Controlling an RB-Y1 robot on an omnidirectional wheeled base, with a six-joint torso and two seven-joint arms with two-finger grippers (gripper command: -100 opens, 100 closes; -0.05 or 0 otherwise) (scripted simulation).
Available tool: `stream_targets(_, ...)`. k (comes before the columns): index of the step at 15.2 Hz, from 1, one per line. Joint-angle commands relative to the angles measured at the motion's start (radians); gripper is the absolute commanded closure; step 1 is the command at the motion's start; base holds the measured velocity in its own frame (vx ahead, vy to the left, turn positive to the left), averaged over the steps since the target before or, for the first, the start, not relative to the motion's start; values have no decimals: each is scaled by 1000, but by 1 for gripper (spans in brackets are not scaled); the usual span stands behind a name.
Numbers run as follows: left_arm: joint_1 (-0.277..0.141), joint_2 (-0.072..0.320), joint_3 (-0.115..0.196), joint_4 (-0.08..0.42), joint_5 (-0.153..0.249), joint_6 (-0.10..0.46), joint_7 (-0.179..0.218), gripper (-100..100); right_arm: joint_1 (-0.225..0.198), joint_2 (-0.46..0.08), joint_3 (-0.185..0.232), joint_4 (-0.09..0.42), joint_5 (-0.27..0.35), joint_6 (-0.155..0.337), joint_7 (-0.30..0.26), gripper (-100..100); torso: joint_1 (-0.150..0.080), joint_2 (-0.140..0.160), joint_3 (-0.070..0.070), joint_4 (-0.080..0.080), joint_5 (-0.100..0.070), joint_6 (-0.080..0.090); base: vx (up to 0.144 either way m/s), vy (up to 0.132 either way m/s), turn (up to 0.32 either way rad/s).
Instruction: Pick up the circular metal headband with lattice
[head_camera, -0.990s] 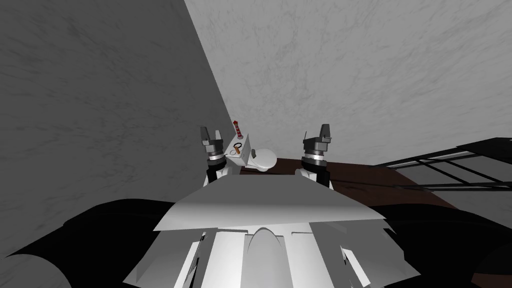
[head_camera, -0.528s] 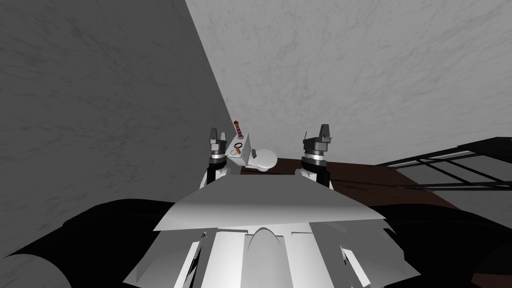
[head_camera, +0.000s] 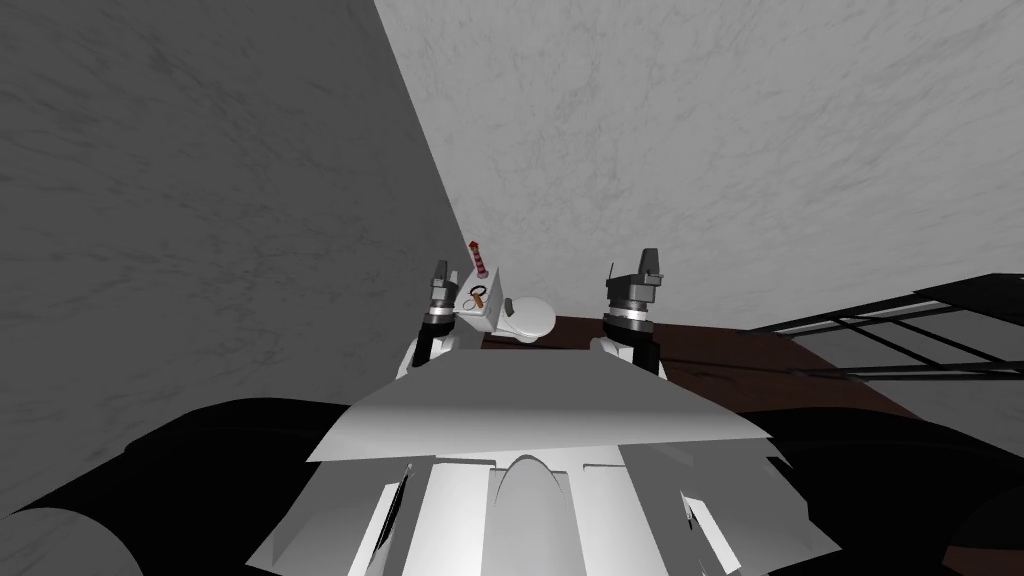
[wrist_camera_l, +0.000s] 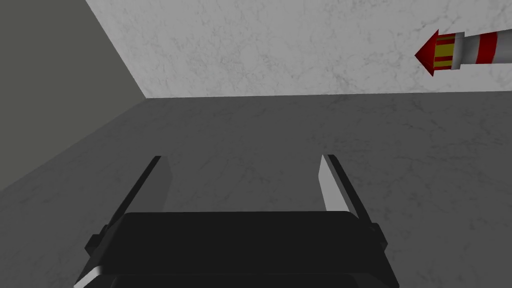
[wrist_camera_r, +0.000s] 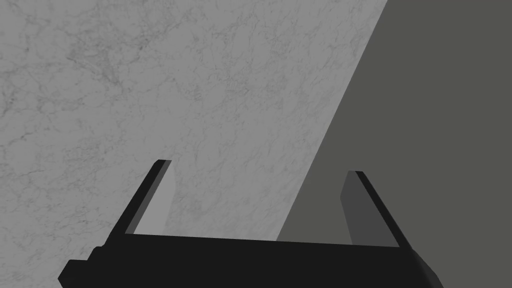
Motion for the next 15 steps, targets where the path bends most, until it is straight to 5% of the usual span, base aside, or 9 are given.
stream_targets(1,-1,6,2,-2,1,29,4,-100,0,0,0,0,0,0,0,0,0,0,0,0,0,0,-1,15,-3)
stream_targets(15,-22,32,-6,33,-13,300,36,-100,0,0,0,0,0,0,0,0,-1,0,0,0,0,0,-1,20,-4)
